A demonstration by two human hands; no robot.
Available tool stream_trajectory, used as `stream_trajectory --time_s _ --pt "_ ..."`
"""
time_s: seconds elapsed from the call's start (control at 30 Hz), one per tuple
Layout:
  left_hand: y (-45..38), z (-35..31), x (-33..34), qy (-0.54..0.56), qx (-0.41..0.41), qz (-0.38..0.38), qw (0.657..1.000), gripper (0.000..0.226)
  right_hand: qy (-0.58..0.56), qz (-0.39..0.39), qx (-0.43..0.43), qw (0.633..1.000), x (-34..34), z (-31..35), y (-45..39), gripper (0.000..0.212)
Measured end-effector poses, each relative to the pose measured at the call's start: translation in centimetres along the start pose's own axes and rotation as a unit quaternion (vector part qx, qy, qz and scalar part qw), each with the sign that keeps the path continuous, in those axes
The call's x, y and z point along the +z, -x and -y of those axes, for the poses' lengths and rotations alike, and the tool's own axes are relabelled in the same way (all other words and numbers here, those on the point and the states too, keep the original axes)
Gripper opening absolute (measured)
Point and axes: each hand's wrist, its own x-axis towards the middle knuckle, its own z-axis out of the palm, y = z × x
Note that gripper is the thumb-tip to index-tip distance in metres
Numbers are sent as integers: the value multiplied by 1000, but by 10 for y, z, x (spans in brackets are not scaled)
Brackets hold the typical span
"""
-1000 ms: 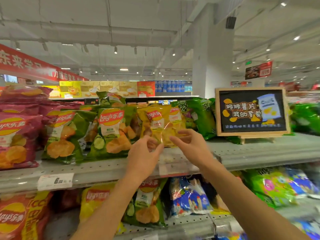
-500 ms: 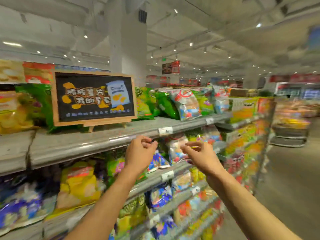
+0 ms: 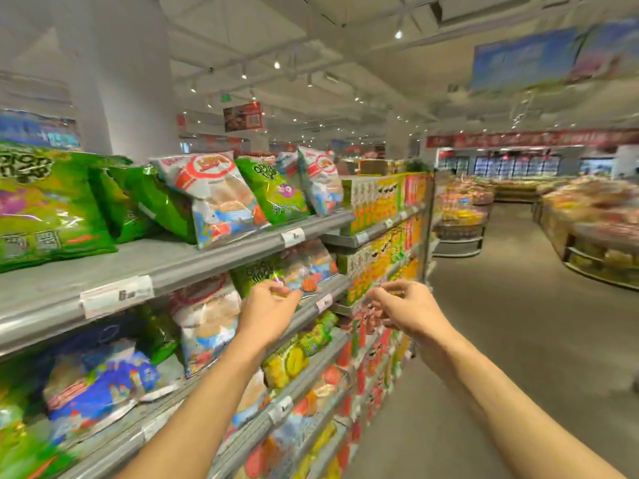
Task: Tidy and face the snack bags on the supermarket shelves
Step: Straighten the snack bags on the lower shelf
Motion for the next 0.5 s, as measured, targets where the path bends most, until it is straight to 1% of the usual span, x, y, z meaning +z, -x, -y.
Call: stream_trajectory --time_s 0.13,0.27,0.4,0.47,0.5 --pt "-55 -18 33 -7 18 -10 1000 24 -19 7 -4 1000 -4 8 -76 26" --pt "-101 -40 45 18 55 -49 997 17 -28 16 -39 999 9 20 -145 25" --pt "-135 -54 39 -10 119 -153 981 17 -46 52 -64 996 39 25 -203 28" --pt "-148 -57 29 -57 160 -220 961 17 -52 61 -81 993 57 29 -233 26" --pt "-156 -58 24 -89 175 -261 945 19 -52 67 -97 992 66 33 -250 25"
